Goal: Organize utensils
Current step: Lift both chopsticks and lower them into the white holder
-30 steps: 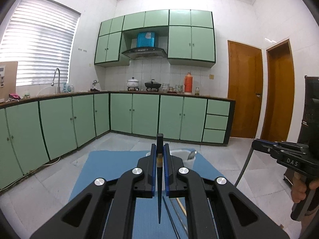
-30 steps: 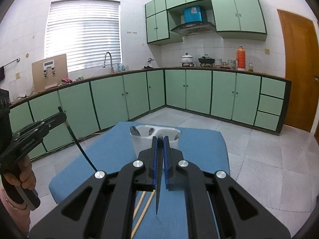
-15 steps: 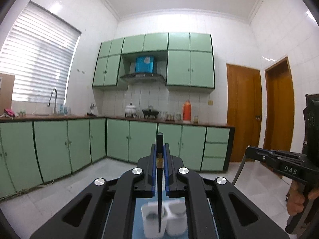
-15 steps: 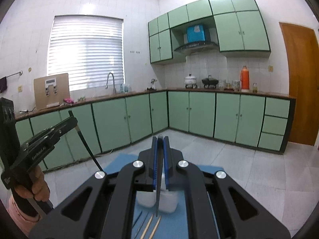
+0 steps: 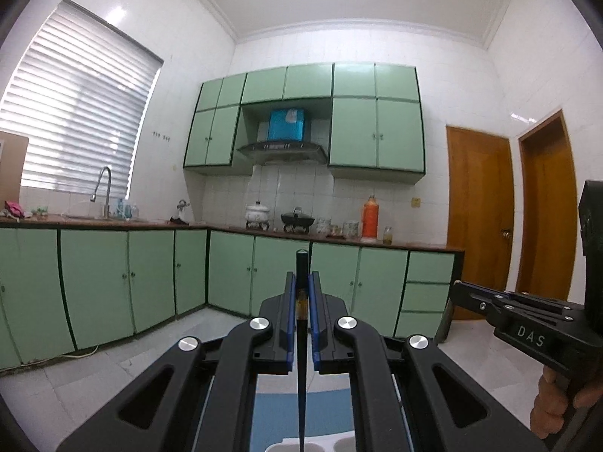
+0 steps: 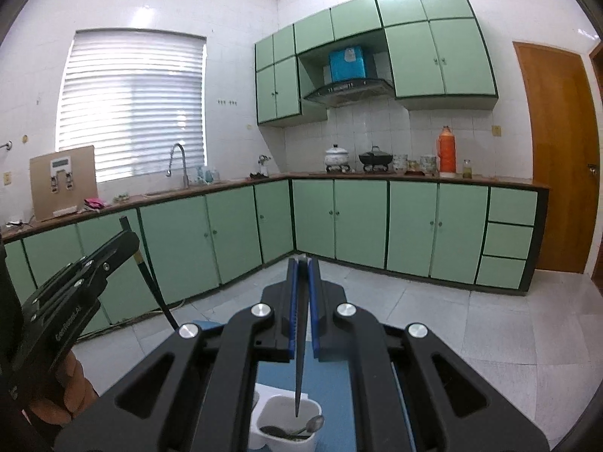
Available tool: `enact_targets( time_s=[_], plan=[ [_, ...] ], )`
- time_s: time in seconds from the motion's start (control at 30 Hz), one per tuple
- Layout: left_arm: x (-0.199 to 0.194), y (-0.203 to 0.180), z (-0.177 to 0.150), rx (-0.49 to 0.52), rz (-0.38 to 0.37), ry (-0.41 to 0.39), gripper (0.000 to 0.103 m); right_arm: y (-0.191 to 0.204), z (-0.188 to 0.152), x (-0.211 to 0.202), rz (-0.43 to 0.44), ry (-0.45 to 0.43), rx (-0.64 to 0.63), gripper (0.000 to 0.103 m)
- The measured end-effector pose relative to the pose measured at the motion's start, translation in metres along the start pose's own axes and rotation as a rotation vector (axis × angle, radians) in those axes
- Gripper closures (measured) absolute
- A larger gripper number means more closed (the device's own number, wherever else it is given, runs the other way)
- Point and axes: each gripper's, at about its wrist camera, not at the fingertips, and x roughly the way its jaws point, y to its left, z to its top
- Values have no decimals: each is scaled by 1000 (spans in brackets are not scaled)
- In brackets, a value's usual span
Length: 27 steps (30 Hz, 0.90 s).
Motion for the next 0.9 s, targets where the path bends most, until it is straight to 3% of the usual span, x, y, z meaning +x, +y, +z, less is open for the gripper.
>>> enact_targets(
  time_s=[0.27, 0.73, 0.8, 0.87, 0.9],
  plan=[
    [40, 12, -46, -4, 16, 117, 96, -4, -40, 46, 11, 81, 24, 98],
    [62, 35, -88, -35, 41, 277, 96, -6, -82, 50, -5, 145, 72, 98],
    [58, 38, -91, -42, 46, 284, 91, -9, -82, 47, -10, 149, 86, 97],
    [54, 40, -91, -50, 50, 281, 70, -11, -82, 44, -28, 151, 90, 89],
    [50, 41, -90, -53, 53, 274, 64, -13, -83, 41, -34, 150, 91, 85]
  ],
)
